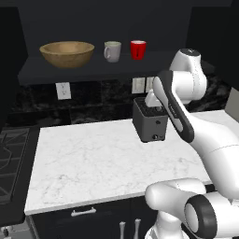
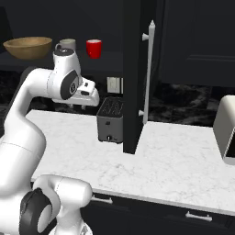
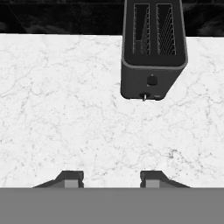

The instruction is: Gather all objects into one cabinet and sort the glasses and bowls to opposite sides.

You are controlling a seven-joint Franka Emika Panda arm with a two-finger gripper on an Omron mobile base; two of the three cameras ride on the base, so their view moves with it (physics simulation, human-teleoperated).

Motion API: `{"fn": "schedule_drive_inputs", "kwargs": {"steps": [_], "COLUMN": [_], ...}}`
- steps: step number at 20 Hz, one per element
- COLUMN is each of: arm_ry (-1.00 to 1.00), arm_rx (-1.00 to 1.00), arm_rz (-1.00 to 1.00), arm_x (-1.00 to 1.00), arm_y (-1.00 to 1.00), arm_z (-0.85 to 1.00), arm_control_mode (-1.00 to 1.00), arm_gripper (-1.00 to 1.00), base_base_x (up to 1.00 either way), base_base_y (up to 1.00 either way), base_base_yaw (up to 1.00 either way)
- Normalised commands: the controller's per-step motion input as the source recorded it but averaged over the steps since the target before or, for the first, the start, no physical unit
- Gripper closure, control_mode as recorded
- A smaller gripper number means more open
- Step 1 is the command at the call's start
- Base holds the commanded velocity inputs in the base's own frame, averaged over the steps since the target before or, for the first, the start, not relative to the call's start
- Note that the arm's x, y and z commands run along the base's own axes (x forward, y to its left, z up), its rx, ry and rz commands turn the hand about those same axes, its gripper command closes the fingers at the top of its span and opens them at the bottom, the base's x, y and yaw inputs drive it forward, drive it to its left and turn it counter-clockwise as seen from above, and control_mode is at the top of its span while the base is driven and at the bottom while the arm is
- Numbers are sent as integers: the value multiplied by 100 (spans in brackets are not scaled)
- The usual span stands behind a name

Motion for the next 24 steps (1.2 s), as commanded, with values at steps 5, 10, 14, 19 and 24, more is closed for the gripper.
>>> {"fn": "schedule_drive_inputs", "kwargs": {"steps": [5, 10, 14, 19, 24], "arm_ry": [0, 0, 0, 0, 0], "arm_rx": [0, 0, 0, 0, 0], "arm_rz": [0, 0, 0, 0, 0], "arm_x": [0, 0, 0, 0, 0], "arm_y": [0, 0, 0, 0, 0], "arm_z": [0, 0, 0, 0, 0], "arm_control_mode": [100, 100, 100, 100, 100], "arm_gripper": [-100, -100, -100, -100, -100], "base_base_x": [0, -19, -94, -100, -100], "base_base_y": [0, 0, -3, -6, -8], "base_base_yaw": [0, 0, 0, 0, 0]}}
